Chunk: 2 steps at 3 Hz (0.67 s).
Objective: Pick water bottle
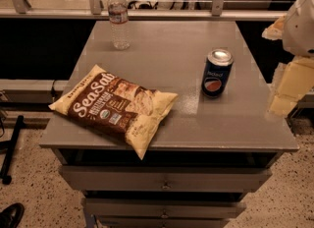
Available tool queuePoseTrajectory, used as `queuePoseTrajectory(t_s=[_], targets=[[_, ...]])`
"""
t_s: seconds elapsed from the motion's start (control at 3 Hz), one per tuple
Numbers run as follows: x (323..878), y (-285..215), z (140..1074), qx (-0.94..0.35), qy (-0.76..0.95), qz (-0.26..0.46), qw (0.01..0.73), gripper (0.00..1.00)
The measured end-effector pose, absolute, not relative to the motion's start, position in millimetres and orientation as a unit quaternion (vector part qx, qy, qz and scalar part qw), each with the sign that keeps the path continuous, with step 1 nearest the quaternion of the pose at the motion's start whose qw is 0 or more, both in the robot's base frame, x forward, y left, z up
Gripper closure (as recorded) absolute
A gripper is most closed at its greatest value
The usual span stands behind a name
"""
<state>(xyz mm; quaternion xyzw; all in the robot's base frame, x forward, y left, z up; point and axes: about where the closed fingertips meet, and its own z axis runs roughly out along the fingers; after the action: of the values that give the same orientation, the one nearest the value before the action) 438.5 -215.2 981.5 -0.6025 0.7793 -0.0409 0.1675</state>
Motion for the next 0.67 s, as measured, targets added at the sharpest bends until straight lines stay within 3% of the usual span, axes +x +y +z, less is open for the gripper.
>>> queuePoseTrajectory(t_s=[0.67], targets=[[453, -206, 973, -0.61, 0.771, -0.032, 0.18, 0.0]])
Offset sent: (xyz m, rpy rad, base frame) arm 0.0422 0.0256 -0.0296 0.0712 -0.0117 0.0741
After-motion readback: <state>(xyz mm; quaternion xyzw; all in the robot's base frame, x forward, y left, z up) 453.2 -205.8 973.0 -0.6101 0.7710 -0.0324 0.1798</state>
